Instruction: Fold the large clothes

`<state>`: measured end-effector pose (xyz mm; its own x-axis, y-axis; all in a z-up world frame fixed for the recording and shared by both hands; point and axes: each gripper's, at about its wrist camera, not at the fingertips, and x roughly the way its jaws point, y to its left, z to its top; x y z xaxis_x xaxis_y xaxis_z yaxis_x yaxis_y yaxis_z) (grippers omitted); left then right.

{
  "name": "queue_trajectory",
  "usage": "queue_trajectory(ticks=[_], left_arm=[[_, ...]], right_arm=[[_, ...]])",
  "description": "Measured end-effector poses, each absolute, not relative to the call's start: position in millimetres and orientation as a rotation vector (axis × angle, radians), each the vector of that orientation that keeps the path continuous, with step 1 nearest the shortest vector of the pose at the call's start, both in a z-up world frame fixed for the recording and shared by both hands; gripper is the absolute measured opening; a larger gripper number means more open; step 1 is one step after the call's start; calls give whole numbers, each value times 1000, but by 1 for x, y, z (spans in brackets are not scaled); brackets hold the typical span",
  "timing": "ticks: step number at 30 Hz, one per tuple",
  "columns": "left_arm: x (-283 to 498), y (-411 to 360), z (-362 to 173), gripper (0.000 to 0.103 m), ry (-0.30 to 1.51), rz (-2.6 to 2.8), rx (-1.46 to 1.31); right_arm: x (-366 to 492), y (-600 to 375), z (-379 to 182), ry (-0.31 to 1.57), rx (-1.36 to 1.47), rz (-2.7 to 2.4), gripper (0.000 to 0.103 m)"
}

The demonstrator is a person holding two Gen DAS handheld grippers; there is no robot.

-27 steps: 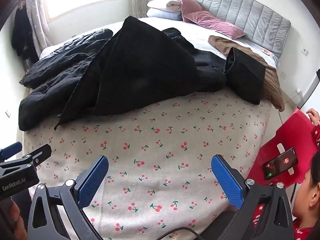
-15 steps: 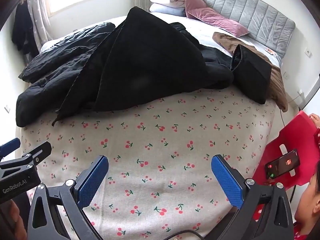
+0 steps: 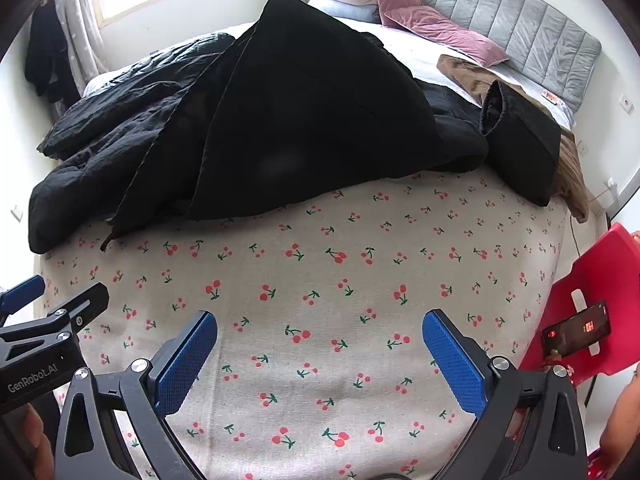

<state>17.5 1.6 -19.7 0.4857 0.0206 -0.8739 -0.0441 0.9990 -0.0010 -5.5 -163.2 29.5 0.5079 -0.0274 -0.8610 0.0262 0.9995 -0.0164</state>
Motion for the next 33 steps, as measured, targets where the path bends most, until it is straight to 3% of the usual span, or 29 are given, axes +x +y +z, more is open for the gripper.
queue_trajectory(ticks=[33], left_arm=[[14,-10,-9,103,1035,47,12]], right_arm=[[-7,-169,32,1020,26,-21,103]])
